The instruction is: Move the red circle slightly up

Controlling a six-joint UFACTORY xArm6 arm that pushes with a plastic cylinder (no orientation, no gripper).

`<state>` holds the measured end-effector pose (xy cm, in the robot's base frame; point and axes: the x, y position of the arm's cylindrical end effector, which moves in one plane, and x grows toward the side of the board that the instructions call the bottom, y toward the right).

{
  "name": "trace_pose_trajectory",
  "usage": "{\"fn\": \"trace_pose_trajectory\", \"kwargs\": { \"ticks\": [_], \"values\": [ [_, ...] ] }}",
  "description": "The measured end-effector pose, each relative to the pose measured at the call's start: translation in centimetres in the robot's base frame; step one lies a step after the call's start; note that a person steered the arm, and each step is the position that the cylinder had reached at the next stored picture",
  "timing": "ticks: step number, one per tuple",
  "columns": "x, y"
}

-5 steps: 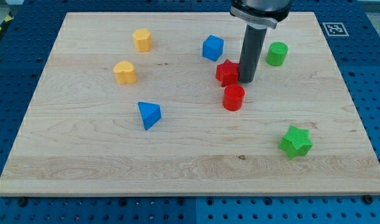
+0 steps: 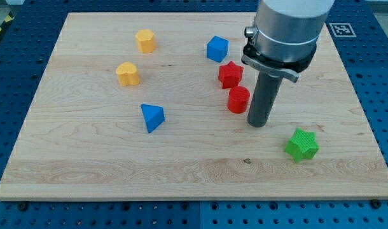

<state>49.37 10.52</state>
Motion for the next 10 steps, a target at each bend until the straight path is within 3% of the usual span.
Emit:
{"fn": "trace_pose_trajectory", "kwargs": {
  "ticks": [5, 6, 7, 10],
  "values": [
    [-2.9, -2.8],
    [-0.2, -3.0],
    [-0.1, -5.5],
    [-1.4, -2.3]
  ]
}}
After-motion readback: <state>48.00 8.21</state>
